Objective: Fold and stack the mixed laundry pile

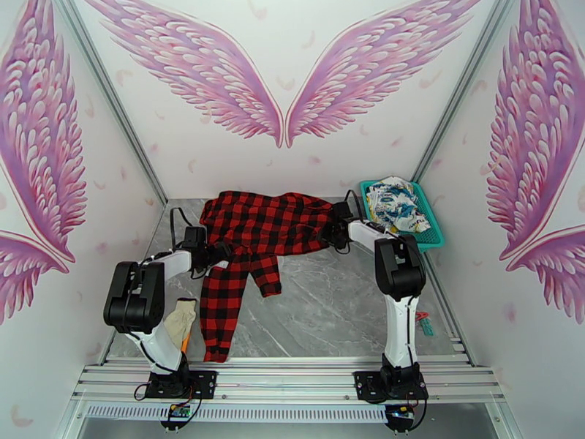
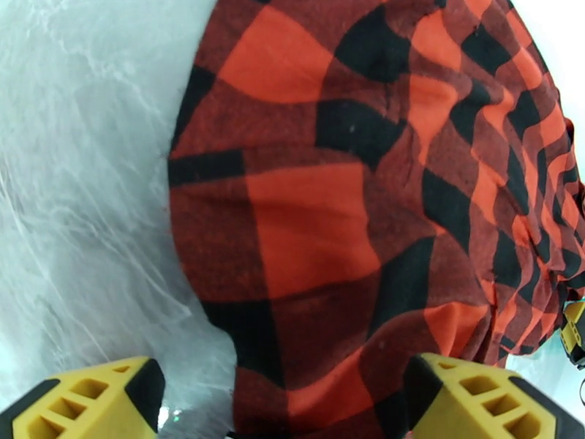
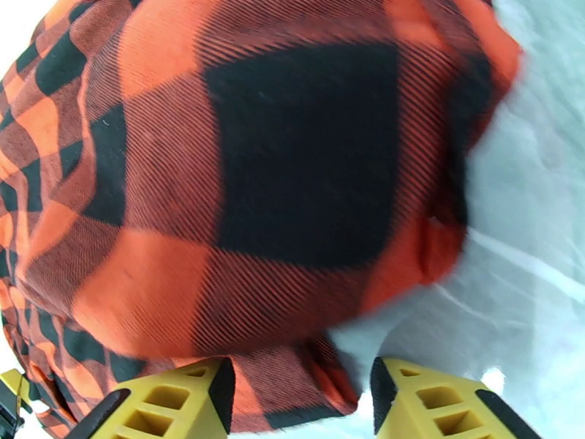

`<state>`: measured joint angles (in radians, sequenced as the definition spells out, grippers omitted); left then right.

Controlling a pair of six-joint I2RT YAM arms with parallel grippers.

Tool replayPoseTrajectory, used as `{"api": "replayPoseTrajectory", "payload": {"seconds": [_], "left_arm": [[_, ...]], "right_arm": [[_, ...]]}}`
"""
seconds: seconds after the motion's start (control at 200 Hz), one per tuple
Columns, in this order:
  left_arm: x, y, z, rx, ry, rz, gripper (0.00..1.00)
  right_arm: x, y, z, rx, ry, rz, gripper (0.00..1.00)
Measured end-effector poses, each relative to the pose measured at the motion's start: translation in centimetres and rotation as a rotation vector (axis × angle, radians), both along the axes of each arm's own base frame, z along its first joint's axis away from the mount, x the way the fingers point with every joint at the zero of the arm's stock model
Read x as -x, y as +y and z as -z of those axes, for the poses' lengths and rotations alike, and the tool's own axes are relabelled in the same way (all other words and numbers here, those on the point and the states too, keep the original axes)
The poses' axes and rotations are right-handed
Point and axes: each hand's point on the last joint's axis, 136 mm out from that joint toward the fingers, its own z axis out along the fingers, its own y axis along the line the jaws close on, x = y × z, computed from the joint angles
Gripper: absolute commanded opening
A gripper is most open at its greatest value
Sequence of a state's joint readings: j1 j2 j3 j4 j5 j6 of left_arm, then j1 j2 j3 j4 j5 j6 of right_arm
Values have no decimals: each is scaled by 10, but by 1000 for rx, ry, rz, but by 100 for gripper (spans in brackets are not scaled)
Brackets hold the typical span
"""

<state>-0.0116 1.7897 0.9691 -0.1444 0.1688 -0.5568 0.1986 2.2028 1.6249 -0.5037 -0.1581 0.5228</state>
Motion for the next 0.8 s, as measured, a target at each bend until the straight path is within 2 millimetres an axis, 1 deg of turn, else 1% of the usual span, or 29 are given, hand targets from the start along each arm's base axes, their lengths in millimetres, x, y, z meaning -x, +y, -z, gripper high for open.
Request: {"api": "replayPoseTrajectory", "payload": {"seconds": [0.085, 0.155, 0.24, 0.33, 0.34, 0.415, 0.45, 0.53, 0.6, 0.63, 0.695, 0.76, 0.8], "left_arm": [[-1, 2, 1, 10, -2, -8, 80], [-4, 3, 1, 25, -8, -13, 71], [-11, 4, 3, 52, -26, -30, 57], [-18, -3, 3, 98, -52, -20, 34], [-19, -4, 3, 110, -54, -29, 30], [-25, -10, -1, 146, -90, -16, 8], [-29, -12, -6, 161, -113, -14, 0], [-37, -17, -18, 191, -163, -6, 0], [-41, -19, -35, 203, -213, 8, 0], [-42, -21, -45, 210, -236, 15, 0], [-42, -23, -76, 221, -304, 34, 0], [-39, -26, -115, 224, -384, 58, 0], [-34, -26, -143, 218, -442, 73, 0]], "right_arm": [[-1, 8, 1, -6, -1, -9, 32], [0, 17, 2, -15, 3, -26, 23], [3, 25, 3, -24, 6, -45, 12], [3, 30, 1, -35, 5, -54, 1], [3, 30, 1, -35, 4, -57, 0], [3, 31, 0, -40, 2, -56, 0], [2, 32, -2, -45, 1, -56, 0], [1, 32, -8, -59, -11, -57, 0], [-1, 31, -23, -75, -41, -50, 0], [-1, 30, -33, -81, -62, -46, 0], [-1, 25, -59, -93, -112, -37, 0], [0, 18, -93, -106, -179, -26, 0], [3, 12, -118, -111, -227, -16, 0]]}}
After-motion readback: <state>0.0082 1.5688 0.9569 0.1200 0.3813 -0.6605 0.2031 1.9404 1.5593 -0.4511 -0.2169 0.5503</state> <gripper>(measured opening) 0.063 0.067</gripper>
